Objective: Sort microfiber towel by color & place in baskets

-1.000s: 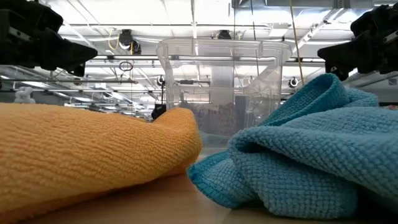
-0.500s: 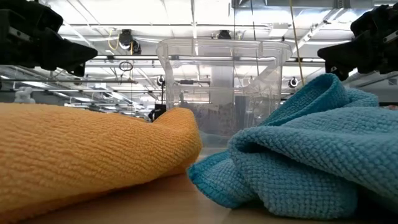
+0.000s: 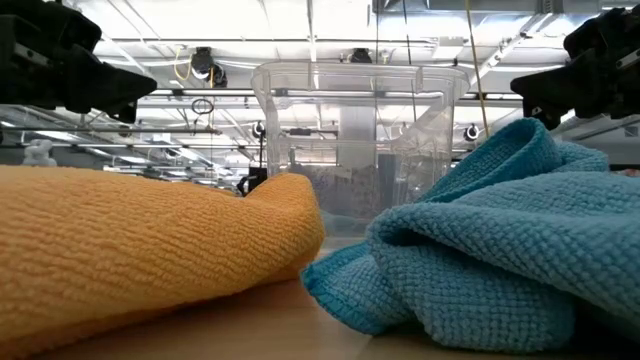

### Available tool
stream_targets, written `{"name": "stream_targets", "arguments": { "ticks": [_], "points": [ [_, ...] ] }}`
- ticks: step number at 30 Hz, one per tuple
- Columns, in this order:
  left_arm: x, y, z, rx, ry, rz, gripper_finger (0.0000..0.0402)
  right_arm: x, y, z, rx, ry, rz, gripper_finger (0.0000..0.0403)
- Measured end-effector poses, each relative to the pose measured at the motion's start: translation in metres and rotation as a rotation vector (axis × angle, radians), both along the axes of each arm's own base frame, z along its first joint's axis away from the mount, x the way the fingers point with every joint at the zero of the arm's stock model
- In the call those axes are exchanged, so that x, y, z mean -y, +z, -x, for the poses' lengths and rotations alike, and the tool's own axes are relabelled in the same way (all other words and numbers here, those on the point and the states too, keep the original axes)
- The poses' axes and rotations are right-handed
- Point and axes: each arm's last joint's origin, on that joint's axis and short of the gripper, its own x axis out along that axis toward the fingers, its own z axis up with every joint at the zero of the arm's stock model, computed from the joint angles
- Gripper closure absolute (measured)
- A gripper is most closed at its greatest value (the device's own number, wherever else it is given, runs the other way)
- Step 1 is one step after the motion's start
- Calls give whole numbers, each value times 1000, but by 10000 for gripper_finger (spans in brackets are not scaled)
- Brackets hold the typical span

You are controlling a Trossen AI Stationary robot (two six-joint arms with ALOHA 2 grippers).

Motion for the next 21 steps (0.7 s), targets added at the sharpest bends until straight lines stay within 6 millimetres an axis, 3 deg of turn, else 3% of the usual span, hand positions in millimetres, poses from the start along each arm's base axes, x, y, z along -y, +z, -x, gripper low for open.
{"name": "stream_targets", "arguments": {
  "ticks": [19,21],
  "points": [
    [0,0,0,0,0,0,377,0,0,0,2,-1,-1,403],
    [0,0,0,0,0,0,377,0,0,0,0,-2,-67,403]
  ]
}}
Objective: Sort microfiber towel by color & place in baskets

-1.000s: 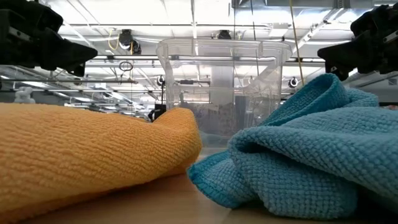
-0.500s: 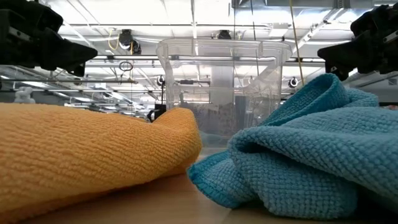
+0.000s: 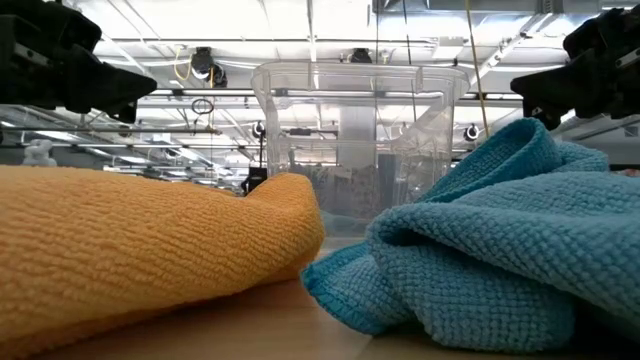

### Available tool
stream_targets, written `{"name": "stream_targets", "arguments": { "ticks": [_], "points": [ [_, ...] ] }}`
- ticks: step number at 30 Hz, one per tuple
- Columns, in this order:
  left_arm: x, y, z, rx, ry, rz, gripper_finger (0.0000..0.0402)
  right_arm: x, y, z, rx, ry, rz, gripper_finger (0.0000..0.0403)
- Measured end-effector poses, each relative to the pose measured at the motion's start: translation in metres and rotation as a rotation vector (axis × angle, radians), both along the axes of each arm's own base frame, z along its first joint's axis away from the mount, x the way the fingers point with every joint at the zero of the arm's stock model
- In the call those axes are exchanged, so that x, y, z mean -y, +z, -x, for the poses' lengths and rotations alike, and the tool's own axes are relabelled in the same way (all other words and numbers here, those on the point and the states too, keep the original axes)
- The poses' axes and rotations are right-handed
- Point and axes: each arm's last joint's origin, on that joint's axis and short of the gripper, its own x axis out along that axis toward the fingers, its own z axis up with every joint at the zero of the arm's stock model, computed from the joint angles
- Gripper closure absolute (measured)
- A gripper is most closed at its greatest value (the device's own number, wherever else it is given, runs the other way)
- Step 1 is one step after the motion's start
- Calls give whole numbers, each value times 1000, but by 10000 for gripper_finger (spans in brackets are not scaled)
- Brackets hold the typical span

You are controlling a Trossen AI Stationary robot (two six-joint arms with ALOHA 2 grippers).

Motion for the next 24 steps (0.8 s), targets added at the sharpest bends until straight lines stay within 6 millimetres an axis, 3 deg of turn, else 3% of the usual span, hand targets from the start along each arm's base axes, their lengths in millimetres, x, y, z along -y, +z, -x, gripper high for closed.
{"name": "stream_targets", "arguments": {
  "ticks": [5,11,17,24],
  "points": [
    [0,0,0,1,0,0,377,1,5,1,11,-16,-50,403],
    [0,0,0,1,0,0,377,-1,29,7,49,4,-56,403],
    [0,0,0,0,0,0,377,-2,80,18,34,4,-56,403],
    [0,0,0,0,0,0,377,-2,154,30,-29,0,-54,403]
  ]
}}
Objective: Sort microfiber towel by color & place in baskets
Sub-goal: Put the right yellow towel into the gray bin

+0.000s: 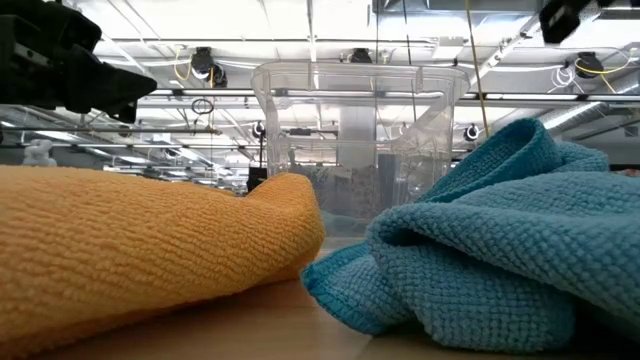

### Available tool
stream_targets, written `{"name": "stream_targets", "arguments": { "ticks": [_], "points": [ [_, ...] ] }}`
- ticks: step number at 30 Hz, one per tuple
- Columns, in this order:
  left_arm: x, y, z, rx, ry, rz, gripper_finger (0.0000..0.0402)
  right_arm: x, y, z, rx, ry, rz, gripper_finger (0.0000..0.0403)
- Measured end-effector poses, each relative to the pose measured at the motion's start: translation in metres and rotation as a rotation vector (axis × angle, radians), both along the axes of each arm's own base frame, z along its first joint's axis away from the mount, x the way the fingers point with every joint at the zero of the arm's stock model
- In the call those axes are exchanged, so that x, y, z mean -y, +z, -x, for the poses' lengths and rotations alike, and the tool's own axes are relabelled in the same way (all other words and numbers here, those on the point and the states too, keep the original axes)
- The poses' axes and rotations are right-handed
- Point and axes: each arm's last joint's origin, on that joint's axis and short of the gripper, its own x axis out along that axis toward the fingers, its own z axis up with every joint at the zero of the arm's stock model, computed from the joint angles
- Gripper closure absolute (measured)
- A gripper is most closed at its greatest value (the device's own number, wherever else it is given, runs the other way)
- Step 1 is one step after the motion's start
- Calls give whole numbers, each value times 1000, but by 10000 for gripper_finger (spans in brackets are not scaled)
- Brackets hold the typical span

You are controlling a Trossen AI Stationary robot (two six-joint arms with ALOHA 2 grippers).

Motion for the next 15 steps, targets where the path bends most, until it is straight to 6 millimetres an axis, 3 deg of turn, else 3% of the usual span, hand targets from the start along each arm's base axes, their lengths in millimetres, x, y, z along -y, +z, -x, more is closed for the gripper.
{"name": "stream_targets", "arguments": {
  "ticks": [7,15],
  "points": [
    [0,0,0,0,0,0,377,0,54,-2,-58,0,64,403],
    [0,0,0,1,0,0,377,1,80,-23,-75,-4,106,403]
  ]
}}
